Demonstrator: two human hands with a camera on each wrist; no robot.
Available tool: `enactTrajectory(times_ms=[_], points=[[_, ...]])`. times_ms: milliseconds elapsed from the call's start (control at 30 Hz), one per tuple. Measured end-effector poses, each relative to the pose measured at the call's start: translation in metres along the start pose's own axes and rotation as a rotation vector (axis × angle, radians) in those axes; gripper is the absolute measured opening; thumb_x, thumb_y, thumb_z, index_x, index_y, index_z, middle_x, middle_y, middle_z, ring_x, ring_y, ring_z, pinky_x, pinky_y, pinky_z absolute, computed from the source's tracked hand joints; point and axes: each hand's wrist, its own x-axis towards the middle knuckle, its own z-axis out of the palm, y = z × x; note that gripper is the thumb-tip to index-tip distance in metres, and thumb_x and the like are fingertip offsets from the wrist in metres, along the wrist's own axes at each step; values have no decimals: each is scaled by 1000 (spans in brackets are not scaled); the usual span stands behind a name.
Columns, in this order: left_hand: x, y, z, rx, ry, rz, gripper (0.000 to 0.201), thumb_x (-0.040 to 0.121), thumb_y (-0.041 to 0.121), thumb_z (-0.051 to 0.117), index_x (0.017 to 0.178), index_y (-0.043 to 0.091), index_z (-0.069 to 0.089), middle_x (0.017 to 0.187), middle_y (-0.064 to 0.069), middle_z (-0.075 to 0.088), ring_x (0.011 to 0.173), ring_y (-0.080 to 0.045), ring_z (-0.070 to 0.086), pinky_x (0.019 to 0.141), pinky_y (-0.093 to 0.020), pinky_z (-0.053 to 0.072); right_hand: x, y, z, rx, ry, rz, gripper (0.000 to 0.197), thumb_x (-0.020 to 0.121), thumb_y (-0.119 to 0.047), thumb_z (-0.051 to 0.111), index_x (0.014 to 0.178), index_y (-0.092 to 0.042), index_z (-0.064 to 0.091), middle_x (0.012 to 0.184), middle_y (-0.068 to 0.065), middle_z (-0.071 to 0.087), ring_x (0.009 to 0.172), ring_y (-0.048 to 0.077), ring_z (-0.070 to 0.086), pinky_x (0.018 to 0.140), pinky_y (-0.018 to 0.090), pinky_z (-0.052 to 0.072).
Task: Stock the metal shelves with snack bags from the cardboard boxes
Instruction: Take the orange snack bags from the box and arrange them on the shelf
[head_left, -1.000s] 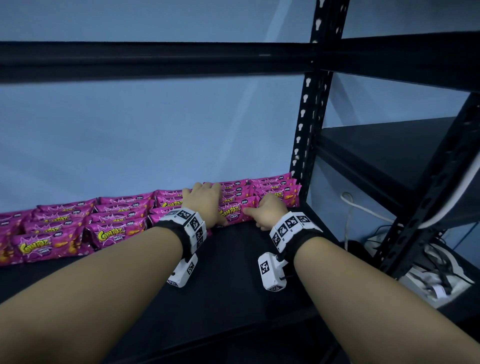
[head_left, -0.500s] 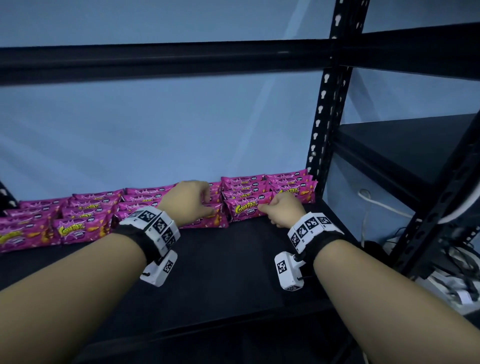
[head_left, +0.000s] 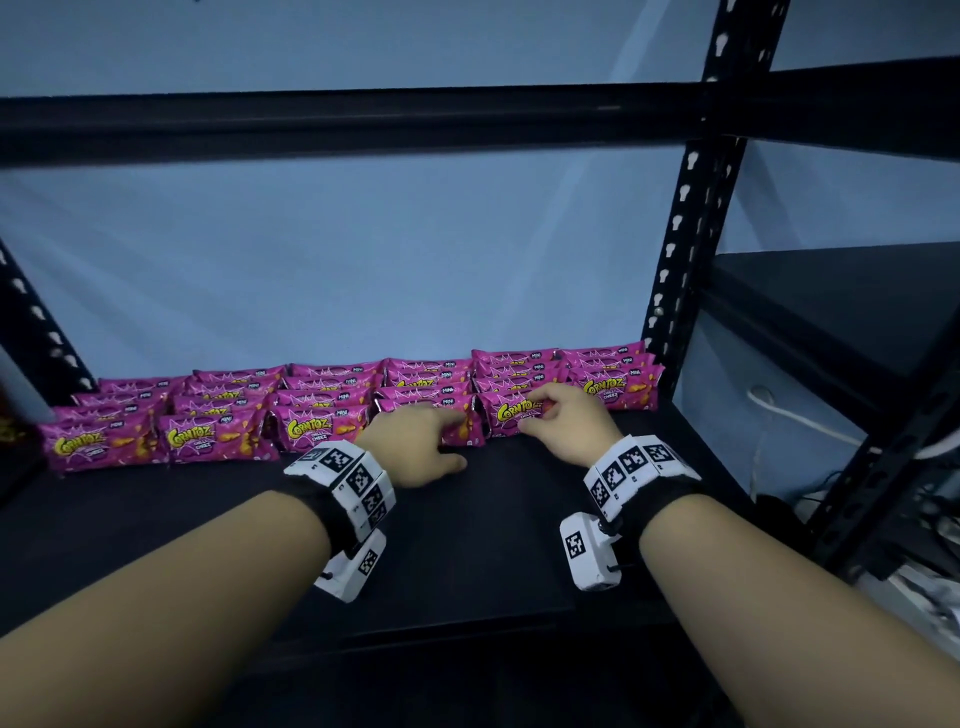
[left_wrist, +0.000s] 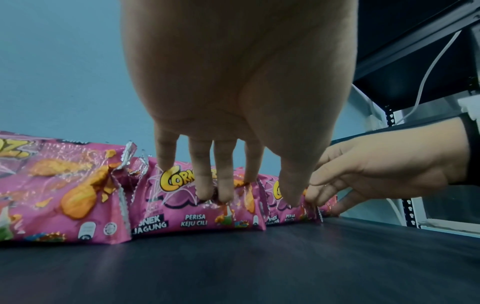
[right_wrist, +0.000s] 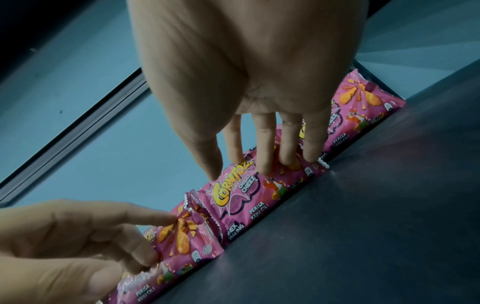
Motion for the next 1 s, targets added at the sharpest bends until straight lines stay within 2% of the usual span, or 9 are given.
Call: enactTrajectory(times_ms=[100,200,300,467,567,667,767,900,1000], points=[[-2,2,2,53,-2,-32,77,89,64,61,155,37,35,136,0,54,129,-25,53,104,-47,46,-5,-4,-3,-67,-37,-20,51,86,-42,77,135,-31,64,107,-8,58,117,23,59,102,36,49],[-3,6,3,74,-17,-55,80,89,67,60,157,37,30,141,-2,49,132,-28,50,105,-49,46,-8,-9,-1,-107,-76,-19,58,84,-48,77,138,-35,62,131,0,62,125,26,56,108,41,47],[-6,10,3,102,-32,-81,84,88,69,59,159,38,25,146,-4,45,134,-29,48,107,-51,45,-12,-13,0,-133,-125,-21,63,81,-53,76,140,-39,59,142,2,59,133,25,53,112,43,44],[-11,13,2,89,-33,-100,88,87,69,60,160,37,22,149,-5,42,138,-30,44,109,-52,43,-19,-15,-8,-134,-164,-44,58,88,-42,76,143,-31,60,140,1,60,128,20,57,107,31,43],[-15,12,1,70,-28,-107,89,87,69,60,160,36,22,148,-5,42,139,-31,42,110,-52,42,-23,-18,-12,-142,-174,-39,60,88,-43,76,144,-31,58,139,1,61,127,20,58,108,32,45],[-23,11,0,49,-31,-128,86,86,68,62,158,36,28,145,-5,44,138,-30,42,107,-52,45,-27,-23,-13,-213,-228,-37,67,87,-46,76,147,-28,54,145,1,59,133,21,55,112,37,44],[-34,7,-4,42,-39,-162,79,86,67,63,153,34,38,143,-4,46,136,-29,44,104,-51,48,-34,-33,-14,-322,-290,-38,74,85,-51,76,150,-26,50,150,0,54,135,23,53,111,40,46],[-63,-7,-7,18,-44,-221,75,85,69,64,147,31,47,135,-1,50,124,-26,54,97,-49,53,-49,-56,-7,-407,-374,-113,76,87,-55,72,151,-23,48,150,1,53,135,23,51,108,41,47],[-94,-21,-7,-33,4,-289,70,83,70,64,141,32,52,131,3,58,116,-21,60,95,-45,55,-61,-77,7,-390,-403,-188,77,86,-59,71,150,-23,48,149,2,52,134,24,52,107,42,47]])
